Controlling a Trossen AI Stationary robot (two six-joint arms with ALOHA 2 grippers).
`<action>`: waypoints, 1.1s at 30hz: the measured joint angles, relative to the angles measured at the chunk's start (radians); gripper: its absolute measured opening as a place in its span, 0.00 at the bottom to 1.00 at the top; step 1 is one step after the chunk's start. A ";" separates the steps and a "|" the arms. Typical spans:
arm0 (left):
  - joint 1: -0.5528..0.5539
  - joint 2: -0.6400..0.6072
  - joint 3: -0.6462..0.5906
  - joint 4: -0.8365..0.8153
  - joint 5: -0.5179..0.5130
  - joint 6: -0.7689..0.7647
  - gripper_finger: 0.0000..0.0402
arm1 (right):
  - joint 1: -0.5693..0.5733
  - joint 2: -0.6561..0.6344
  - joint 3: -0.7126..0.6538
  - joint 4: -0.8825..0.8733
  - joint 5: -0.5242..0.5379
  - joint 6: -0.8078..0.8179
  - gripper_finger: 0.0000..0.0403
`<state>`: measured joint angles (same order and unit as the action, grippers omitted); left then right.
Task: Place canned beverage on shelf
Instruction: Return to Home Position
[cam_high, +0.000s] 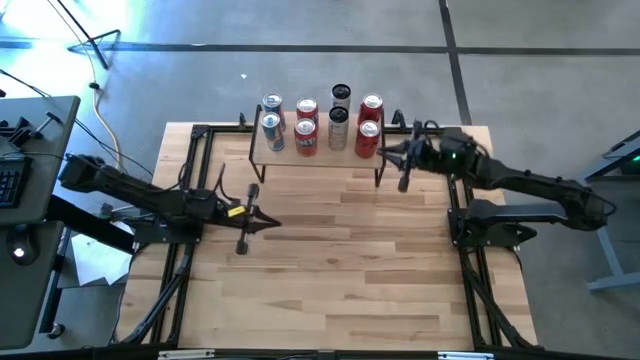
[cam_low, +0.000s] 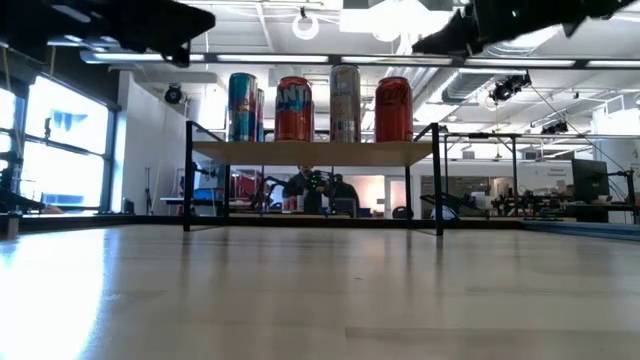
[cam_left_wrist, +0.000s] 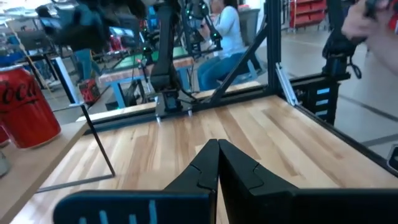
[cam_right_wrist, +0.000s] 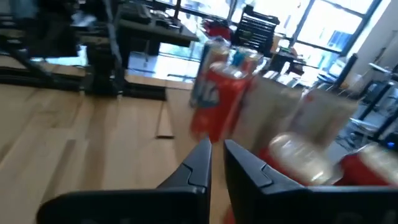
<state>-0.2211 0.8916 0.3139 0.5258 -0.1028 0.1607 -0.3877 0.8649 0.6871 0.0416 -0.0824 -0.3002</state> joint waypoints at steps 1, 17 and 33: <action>0.003 -0.011 -0.019 0.015 0.005 -0.001 0.00 | 0.010 -0.012 -0.042 0.034 -0.001 0.009 0.07; 0.137 -0.242 -0.174 0.010 0.077 -0.022 0.00 | 0.171 -0.208 -0.380 0.219 0.128 0.102 0.00; 0.243 -0.632 -0.237 -0.366 0.065 -0.052 0.00 | 0.220 -0.594 -0.677 0.312 0.188 0.160 0.00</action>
<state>0.0223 0.2595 0.0772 0.1596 -0.0379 0.1089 -0.1673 0.2712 0.0104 0.3534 0.1059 -0.1401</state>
